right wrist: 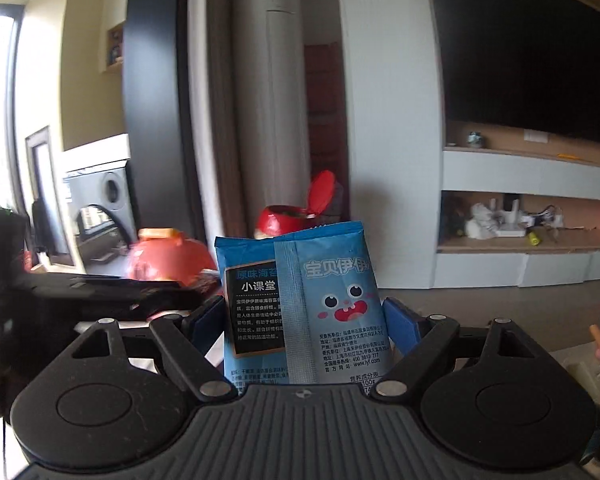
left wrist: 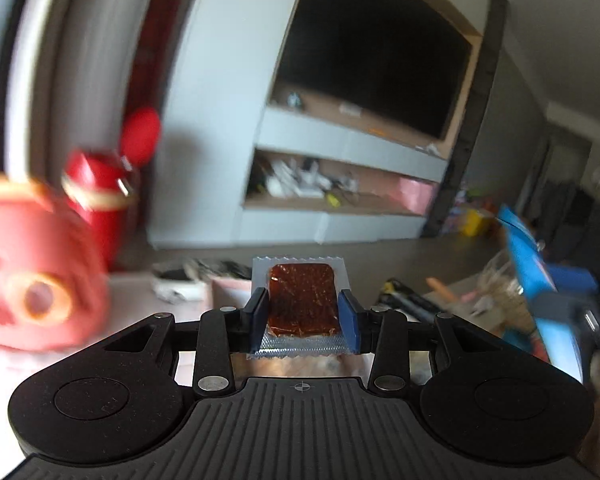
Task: Organize snacks
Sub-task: 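Lift both held packs and carry them toward the pink box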
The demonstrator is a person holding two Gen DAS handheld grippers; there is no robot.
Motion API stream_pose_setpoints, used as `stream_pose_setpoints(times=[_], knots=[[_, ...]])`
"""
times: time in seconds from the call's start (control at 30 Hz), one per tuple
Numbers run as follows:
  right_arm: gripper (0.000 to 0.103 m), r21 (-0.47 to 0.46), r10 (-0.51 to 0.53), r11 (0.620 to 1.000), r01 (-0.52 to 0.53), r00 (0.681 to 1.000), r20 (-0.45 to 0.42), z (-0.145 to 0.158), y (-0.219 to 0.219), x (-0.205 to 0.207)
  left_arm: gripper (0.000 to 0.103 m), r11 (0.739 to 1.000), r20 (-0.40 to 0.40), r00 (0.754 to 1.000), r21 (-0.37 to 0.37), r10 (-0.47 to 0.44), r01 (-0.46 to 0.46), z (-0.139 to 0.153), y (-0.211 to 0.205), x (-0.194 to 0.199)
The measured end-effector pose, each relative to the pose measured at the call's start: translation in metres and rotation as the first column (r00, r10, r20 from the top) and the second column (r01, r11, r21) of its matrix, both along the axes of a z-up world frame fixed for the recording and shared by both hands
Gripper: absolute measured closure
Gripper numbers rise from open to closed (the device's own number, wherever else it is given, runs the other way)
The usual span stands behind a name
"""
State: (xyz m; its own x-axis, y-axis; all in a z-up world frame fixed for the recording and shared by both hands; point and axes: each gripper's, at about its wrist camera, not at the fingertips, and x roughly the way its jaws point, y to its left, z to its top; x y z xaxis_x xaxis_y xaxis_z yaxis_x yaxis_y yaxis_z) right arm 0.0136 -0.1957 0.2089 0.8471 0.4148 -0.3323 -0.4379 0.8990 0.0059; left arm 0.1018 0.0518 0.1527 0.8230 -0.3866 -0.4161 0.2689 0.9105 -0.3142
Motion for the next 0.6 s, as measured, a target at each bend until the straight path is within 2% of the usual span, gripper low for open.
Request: stream_pose_setpoints(times=[0.07,0.13,0.2,0.33,0.47,0.6], knots=[[0.019,-0.022,-0.023,1.0,0.023,1.0,0.003,-0.003,-0.004,0.01,0.06,0.996,-0.112,0.993,-0.091,-0.023,0.013,-0.024,0.003,0.041],[0.019,-0.047,-0.046,0.998,0.045,0.999,-0.014,-0.009,-0.002,0.028,0.063,0.992,-0.173,0.985,-0.124,-0.003,-0.019,-0.053,0.009,0.068],[0.019,-0.068,-0.068,0.996,0.065,0.997,-0.045,-0.015,0.002,0.046,0.063,0.99,-0.144,0.989,-0.136,0.025,-0.045,-0.071,0.015,0.072],[0.019,-0.077,-0.105,0.992,0.097,0.987,-0.121,-0.029,0.021,0.095,0.063,0.97,-0.092,0.993,-0.222,0.076,-0.095,-0.079,0.041,0.052],[0.019,-0.047,-0.126,0.992,0.118,0.966,-0.224,-0.05,0.056,0.149,0.063,0.977,-0.097,0.987,-0.163,0.125,-0.14,-0.08,0.061,0.037],[0.018,-0.072,-0.18,0.984,0.166,0.919,-0.349,-0.082,0.094,0.194,0.063,0.977,-0.116,0.982,-0.135,0.15,-0.165,-0.086,0.079,0.019]])
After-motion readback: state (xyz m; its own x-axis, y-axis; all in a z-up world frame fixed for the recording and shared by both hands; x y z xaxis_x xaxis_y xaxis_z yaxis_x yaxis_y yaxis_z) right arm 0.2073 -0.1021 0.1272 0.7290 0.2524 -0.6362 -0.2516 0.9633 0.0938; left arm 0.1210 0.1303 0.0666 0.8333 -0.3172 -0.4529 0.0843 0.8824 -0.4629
